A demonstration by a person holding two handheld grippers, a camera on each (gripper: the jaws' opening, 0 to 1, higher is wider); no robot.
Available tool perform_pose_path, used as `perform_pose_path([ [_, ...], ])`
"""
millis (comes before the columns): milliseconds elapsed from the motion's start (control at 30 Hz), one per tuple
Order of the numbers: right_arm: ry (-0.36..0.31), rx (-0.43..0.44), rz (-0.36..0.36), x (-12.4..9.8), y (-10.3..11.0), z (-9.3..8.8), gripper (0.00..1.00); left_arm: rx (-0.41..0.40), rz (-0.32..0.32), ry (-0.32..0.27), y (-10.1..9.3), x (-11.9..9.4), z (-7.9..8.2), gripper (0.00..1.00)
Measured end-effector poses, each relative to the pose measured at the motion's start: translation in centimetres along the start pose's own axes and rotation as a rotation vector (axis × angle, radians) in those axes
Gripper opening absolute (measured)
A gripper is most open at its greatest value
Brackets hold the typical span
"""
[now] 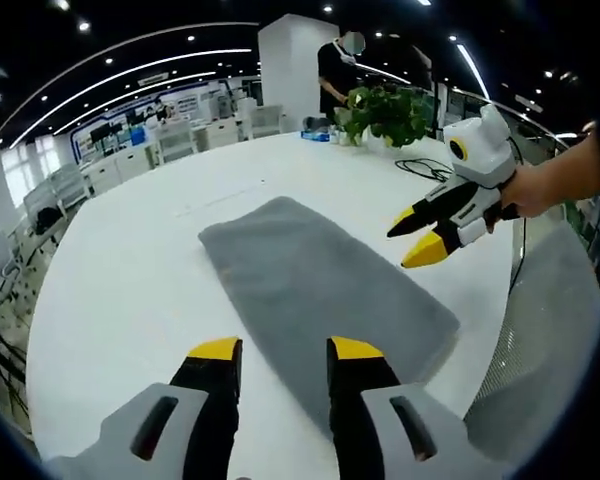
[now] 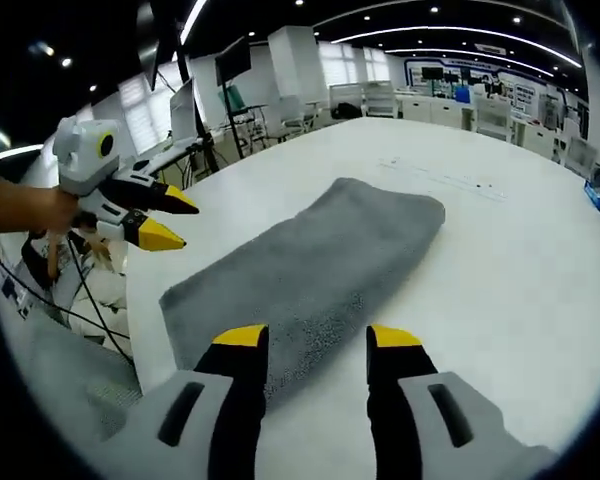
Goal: Fold the towel on the table until its edges align and the towel forms a compact rectangular stack.
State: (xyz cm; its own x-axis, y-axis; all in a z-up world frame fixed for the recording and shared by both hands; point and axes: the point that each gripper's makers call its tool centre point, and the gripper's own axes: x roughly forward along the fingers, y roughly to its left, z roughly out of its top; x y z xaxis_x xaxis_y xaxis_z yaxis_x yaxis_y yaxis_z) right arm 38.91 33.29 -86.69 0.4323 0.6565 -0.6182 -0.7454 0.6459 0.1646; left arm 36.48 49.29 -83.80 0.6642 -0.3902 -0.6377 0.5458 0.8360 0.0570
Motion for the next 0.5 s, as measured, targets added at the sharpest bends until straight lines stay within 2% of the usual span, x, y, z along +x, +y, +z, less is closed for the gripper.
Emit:
perform_pose_path([
  [467,0.047,-0.007,0.028,1.4,0.9,-1.1,0.32,0.021,-0.050,0.076,-0.5,2.3,-2.2,0.25],
  [500,0.063,-0.028,0.030,1.5,1.0,-1.4,0.32,0.022,-0.051,0.079,-0.4,2.5,-2.4,0.25],
])
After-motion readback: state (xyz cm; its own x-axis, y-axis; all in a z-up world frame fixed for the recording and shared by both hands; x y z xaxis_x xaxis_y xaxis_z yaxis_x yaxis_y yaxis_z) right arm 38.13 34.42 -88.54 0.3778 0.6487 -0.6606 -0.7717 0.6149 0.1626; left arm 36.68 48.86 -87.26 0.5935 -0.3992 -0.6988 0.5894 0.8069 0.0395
